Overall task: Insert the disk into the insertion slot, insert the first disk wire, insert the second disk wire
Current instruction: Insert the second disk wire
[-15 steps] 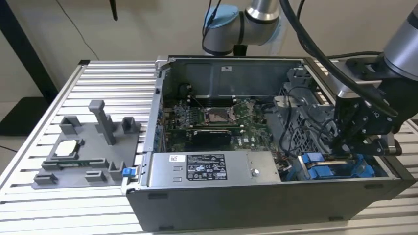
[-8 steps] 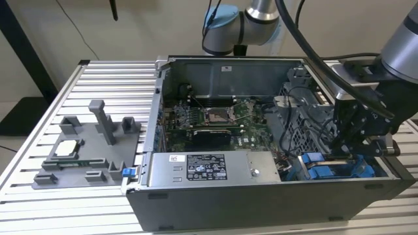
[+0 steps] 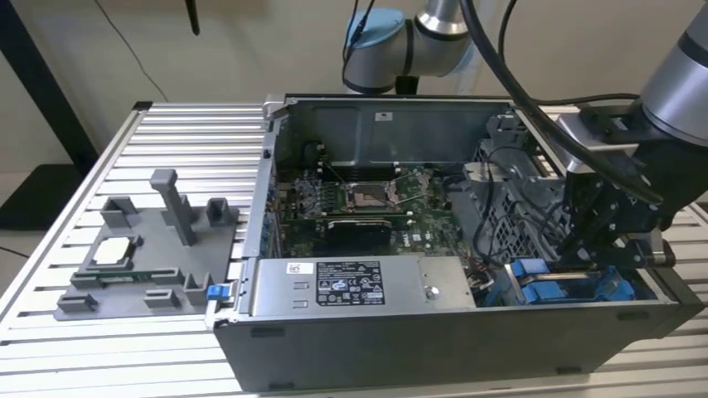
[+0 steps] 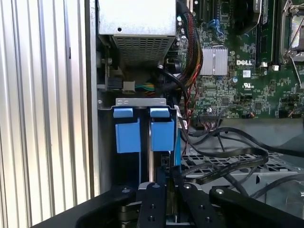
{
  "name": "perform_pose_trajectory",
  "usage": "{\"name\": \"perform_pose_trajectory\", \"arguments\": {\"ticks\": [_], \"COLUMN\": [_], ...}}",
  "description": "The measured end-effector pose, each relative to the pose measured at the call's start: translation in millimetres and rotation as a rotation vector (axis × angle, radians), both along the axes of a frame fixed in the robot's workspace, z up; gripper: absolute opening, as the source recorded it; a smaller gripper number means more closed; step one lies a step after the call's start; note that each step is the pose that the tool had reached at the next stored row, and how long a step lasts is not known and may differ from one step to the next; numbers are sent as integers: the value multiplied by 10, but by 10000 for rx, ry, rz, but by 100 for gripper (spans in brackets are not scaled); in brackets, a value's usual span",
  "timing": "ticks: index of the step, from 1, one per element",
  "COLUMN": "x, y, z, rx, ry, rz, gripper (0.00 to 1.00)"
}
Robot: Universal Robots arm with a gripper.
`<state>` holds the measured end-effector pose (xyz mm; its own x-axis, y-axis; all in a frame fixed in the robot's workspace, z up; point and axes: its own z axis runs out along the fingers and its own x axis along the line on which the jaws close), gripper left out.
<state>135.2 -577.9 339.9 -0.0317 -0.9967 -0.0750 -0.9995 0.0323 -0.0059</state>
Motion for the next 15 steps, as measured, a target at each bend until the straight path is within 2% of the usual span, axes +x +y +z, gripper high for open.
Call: {"name": "perform_pose_trajectory", "arguments": {"ticks": [5,15], "x": [-1,-4], "y": [1,6], "z": [-33,37], "rx": [12,20], "ry": [-1,-1], "rz": [-1,0], "gripper": [0,0]}}
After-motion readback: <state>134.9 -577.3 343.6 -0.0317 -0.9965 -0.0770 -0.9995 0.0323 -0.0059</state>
